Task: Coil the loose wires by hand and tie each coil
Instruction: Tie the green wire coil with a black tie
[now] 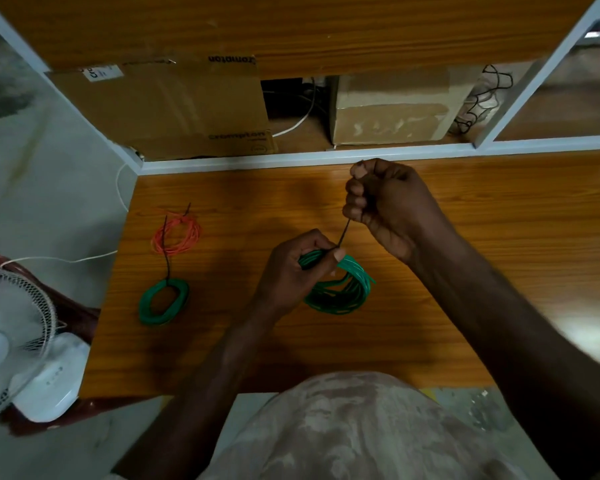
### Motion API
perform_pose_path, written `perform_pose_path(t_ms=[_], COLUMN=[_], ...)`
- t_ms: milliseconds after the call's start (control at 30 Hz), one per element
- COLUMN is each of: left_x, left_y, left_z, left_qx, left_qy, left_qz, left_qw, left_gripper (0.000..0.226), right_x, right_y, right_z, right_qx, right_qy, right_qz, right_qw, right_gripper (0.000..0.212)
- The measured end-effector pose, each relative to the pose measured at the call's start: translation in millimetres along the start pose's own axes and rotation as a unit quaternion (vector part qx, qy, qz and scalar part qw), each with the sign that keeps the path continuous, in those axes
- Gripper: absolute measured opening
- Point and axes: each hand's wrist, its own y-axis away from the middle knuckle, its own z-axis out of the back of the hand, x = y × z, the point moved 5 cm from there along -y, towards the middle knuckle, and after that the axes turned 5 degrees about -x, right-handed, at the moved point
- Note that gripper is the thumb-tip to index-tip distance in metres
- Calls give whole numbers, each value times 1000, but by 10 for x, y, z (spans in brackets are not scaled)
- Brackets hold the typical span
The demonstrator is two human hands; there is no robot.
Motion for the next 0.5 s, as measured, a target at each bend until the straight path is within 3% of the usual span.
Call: perform_pose_path(t_ms=[200,333,433,500], left_x=[90,117,122,128], left_y=[82,189,321,457], left_z=[58,221,403,516], left_qx=[25,-29,-72,-95], left_qy=[-27,-14,-18,-1], left_qz=[19,33,53,69], left_qw=[999,999,996,993], left_gripper=[17,10,6,12], right_x=[-118,-70,-190,-417], right_y=[19,-36,-43,47], right_z=[-122,-170,-156,-121], right_qx=[42,98,172,240], right_qy=[44,137,215,305], right_qz=[13,60,35,6], right_qw=[998,984,961,921], right_gripper=[9,15,42,70])
